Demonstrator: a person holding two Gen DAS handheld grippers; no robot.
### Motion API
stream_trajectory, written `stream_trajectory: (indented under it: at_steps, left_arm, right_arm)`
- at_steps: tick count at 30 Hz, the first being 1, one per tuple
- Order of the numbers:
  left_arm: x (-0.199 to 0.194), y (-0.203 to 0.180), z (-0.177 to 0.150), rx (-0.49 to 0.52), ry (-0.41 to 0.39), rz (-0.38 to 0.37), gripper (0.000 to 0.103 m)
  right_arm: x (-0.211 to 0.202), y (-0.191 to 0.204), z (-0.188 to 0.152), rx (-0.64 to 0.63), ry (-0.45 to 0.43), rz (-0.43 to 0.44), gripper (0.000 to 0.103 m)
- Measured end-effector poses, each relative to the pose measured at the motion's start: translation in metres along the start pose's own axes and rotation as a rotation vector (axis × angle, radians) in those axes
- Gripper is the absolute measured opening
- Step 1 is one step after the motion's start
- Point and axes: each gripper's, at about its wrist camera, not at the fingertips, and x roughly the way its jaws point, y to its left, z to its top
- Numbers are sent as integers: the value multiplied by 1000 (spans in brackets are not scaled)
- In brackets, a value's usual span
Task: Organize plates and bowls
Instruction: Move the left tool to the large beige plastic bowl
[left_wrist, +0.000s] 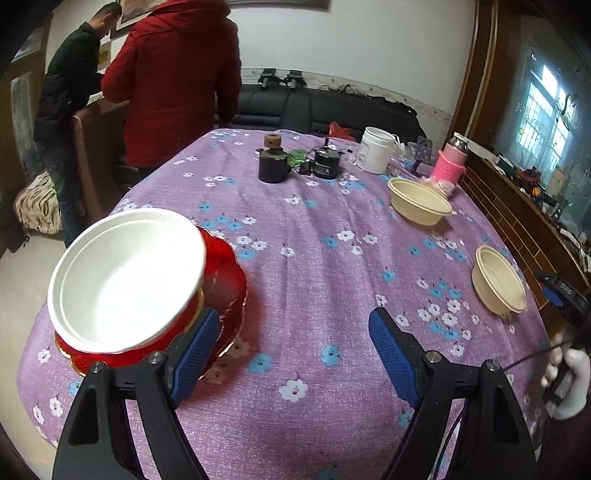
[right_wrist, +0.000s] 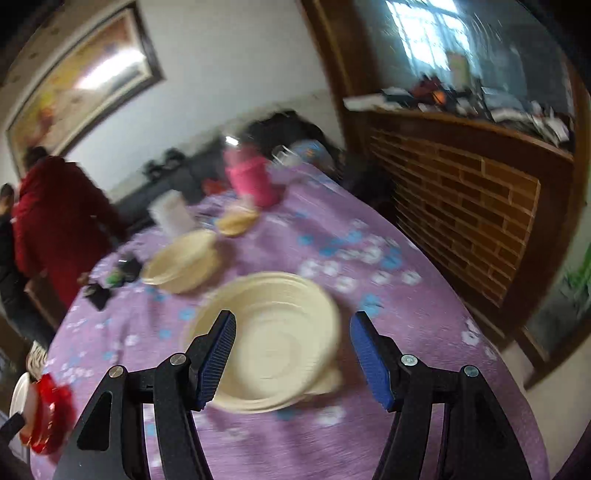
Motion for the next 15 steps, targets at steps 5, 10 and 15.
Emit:
stream_trajectory:
  at_steps: [5, 10, 15]
  left_arm:
    - [0, -2, -2, 5, 11, -2, 82]
    - [1, 3, -2, -11, 20, -1, 82]
    - [9, -2, 1, -6, 42, -24, 82]
  right_arm:
    - [51, -18, 6, 63, 140, 28, 69]
    - [86, 6, 2, 38, 235, 125, 14]
    - [85, 66, -15, -63, 292, 272, 13]
